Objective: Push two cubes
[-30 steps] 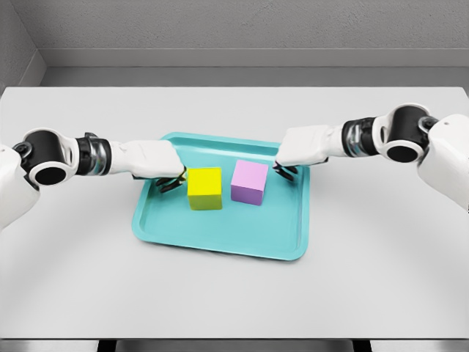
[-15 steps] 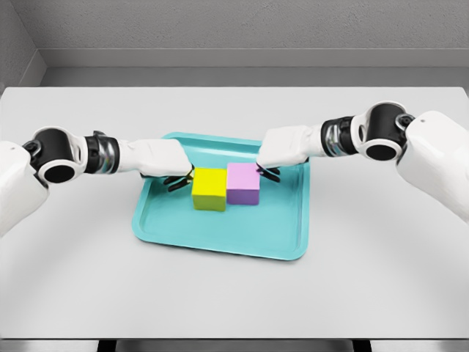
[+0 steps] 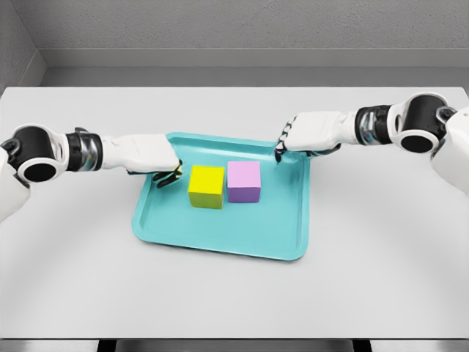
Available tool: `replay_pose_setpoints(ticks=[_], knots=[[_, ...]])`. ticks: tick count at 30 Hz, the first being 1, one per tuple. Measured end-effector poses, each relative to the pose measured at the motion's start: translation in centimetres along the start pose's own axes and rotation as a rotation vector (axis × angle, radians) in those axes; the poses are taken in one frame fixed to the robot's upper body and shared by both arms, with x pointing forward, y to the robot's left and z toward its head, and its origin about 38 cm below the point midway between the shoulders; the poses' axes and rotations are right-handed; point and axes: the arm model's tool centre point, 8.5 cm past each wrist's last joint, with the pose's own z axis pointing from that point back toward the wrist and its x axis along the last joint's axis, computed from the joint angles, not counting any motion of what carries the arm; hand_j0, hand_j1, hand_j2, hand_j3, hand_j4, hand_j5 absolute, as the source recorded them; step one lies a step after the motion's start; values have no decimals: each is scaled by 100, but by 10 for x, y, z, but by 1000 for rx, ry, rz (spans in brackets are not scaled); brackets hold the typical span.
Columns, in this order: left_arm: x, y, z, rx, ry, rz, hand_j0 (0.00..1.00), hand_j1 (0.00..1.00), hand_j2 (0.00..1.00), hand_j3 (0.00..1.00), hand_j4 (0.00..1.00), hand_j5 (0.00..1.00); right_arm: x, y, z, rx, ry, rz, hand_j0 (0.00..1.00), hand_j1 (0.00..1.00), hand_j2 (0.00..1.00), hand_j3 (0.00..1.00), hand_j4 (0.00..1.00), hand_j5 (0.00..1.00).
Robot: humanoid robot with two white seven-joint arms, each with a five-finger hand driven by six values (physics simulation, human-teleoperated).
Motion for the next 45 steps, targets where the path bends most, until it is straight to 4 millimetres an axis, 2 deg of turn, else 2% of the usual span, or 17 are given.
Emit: replay_pose_setpoints(ticks=[4,9,11,13,15,45], knots=[[4,1,13,-5,-6,-17,4,4,4,4,4,4,-23,7,35,-12,84,-26,100,100,100,100,100,100],[12,-10,8,-40,-32,-18,4,4,4,4,4,4,-46,17,79,-42,186,-70,100,100,100,100,100,100],[15,-13,5,-51,-43,-17,4,4,4,4,4,4,-48,25,88,-45,199,-92,100,100,100,100,100,100],[18,-15,1,-58,-54,-18,4,4,4,4,4,4,-49,24,93,-78,189,-126,100,100,100,100,100,100],[22,-17,-4,-64,-69,-17,4,4,4,4,4,4,-45,33,91,-85,170,-164,100,100,100,100,100,100],[28,-15,-22,-52,-99,-1,4,4,4,4,4,4,-44,31,92,-102,159,-176,100,100,100,100,100,100]])
